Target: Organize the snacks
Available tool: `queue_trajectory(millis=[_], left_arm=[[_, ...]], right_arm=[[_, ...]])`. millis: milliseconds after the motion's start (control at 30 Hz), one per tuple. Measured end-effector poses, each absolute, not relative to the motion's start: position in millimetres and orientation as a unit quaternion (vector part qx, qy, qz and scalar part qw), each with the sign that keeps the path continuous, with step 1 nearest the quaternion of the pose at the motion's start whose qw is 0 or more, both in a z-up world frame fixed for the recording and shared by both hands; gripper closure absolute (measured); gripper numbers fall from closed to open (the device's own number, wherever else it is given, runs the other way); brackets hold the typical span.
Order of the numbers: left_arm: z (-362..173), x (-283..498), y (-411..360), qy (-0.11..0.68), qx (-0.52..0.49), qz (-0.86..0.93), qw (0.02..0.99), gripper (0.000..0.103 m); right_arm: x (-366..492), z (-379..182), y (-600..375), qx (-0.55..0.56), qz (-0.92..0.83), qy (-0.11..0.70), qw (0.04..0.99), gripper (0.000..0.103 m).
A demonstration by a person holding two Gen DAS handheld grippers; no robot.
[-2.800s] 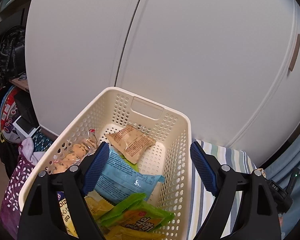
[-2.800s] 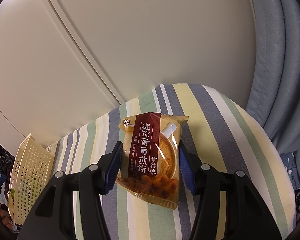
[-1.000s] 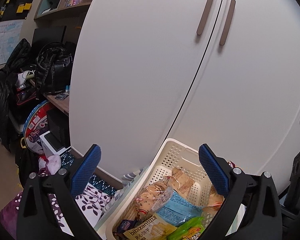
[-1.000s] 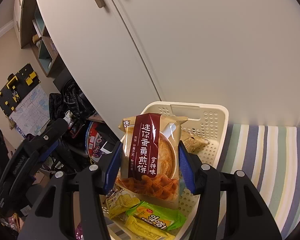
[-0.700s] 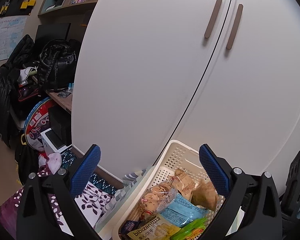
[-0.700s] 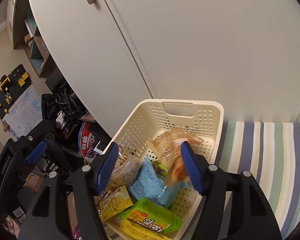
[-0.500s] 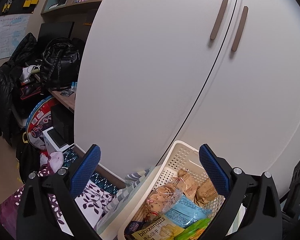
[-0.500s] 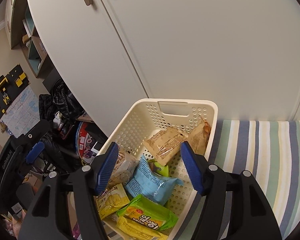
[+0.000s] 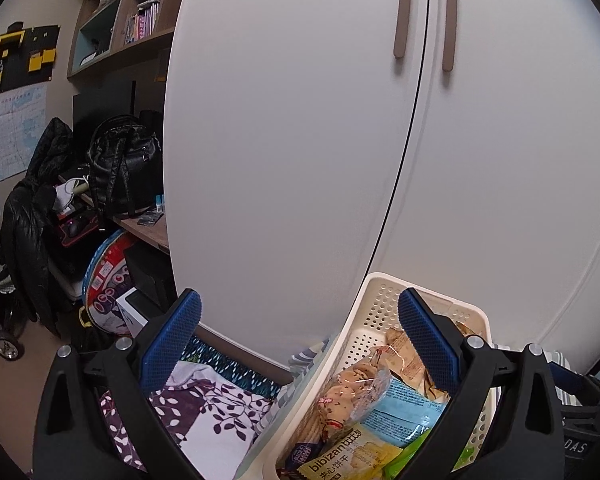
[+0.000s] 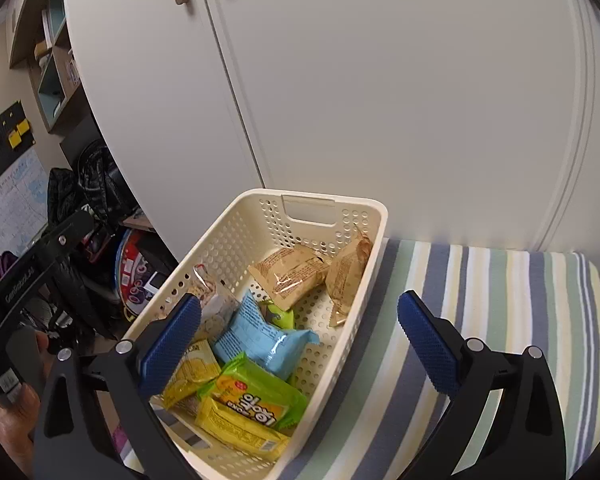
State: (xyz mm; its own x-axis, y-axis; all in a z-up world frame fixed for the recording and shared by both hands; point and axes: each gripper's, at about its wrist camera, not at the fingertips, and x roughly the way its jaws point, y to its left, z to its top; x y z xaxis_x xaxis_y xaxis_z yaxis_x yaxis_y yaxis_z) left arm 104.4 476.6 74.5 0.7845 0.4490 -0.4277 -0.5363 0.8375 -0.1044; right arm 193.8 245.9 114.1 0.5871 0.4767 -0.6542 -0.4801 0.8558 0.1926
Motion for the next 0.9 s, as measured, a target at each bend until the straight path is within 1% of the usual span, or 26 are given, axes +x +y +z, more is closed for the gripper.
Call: queue_trajectory(millis=[400, 700, 800, 900], left_arm=[[89.4, 103.4, 454.3, 0.187, -0.064, 0.257, 0.946, 0.003], [105.4, 94.2, 434.0, 0.175, -0.008, 0.258, 0.950, 0.003], [113.8, 90.1, 430.0, 0.169, -0.003, 0.263, 0.950, 0.003], [124.3, 83.5, 417.8, 0.170, 0.017, 0.261, 0.950, 0.003]], right_arm=[[155.0, 132.1, 218.1, -0.022, 0.229, 0.350, 0.908, 0.005], [115.9, 137.9, 193.1, -0.039, 0.182, 0.335, 0.924, 0.005], [98.8, 151.1, 184.2, -0.045, 0.162, 0.309, 0.936, 0.005], [76.8, 171.9, 179.3, -0.068, 0.139, 0.256, 0.954, 0.005]])
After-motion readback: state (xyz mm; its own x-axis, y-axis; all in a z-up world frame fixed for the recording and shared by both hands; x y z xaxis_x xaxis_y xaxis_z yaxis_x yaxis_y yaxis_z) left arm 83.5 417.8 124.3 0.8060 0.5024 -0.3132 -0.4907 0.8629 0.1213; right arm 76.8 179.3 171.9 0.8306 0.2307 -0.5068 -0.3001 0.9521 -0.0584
